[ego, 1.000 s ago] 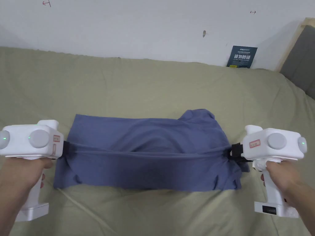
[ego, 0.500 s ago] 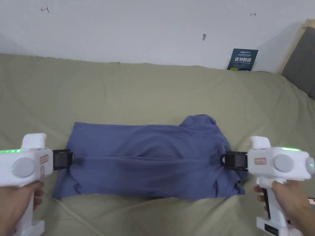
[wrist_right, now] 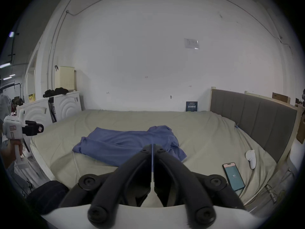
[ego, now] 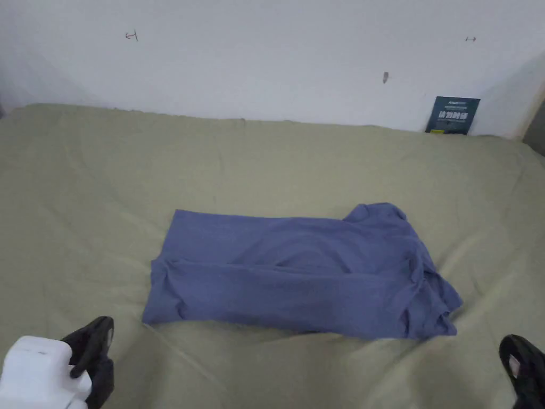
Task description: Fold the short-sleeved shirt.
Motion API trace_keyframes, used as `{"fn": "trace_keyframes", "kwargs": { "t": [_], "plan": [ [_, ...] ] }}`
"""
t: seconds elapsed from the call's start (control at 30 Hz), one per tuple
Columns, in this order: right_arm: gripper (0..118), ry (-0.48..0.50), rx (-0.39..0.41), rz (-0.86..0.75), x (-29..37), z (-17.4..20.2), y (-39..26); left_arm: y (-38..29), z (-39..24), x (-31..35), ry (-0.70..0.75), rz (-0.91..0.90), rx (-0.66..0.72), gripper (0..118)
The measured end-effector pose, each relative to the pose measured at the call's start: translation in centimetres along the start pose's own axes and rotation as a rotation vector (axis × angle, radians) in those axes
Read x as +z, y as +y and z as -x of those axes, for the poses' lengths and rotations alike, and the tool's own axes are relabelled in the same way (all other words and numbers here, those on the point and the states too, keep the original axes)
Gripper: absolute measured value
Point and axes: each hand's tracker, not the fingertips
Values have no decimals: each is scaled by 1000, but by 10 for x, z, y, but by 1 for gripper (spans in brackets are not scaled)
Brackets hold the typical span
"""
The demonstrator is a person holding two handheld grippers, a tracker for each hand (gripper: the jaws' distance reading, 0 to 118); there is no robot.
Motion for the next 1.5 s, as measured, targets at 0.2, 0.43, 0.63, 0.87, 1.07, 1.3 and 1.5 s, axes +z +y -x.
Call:
{"fn": "trace_keyframes", "kwargs": {
  "t": [0.2, 0.43, 0.63, 0.87, 1.07, 1.3, 1.5],
  "plan": [
    [3, 25, -5, 42, -6, 2, -4, -13, 19, -75, -39, 232, 51, 0],
    [3, 12, -35, 124, -17, 1, -15, -49, 28, -196, -45, 535, 91, 108],
    [3, -23, -55, 196, -25, -9, -25, -55, 27, -252, 7, 567, 45, 109],
    [3, -54, -62, 266, -56, -27, -30, -50, 13, -256, -5, 580, 31, 28],
    [16, -54, -47, 460, -144, -56, -45, -38, 11, -242, -9, 526, 88, 5],
    [116, -75, -81, 718, -263, -95, -80, -24, 5, -233, -14, 524, 84, 5],
    [62, -100, -122, 801, -298, -98, -89, -22, 6, -235, -14, 521, 49, 5]
  ]
}}
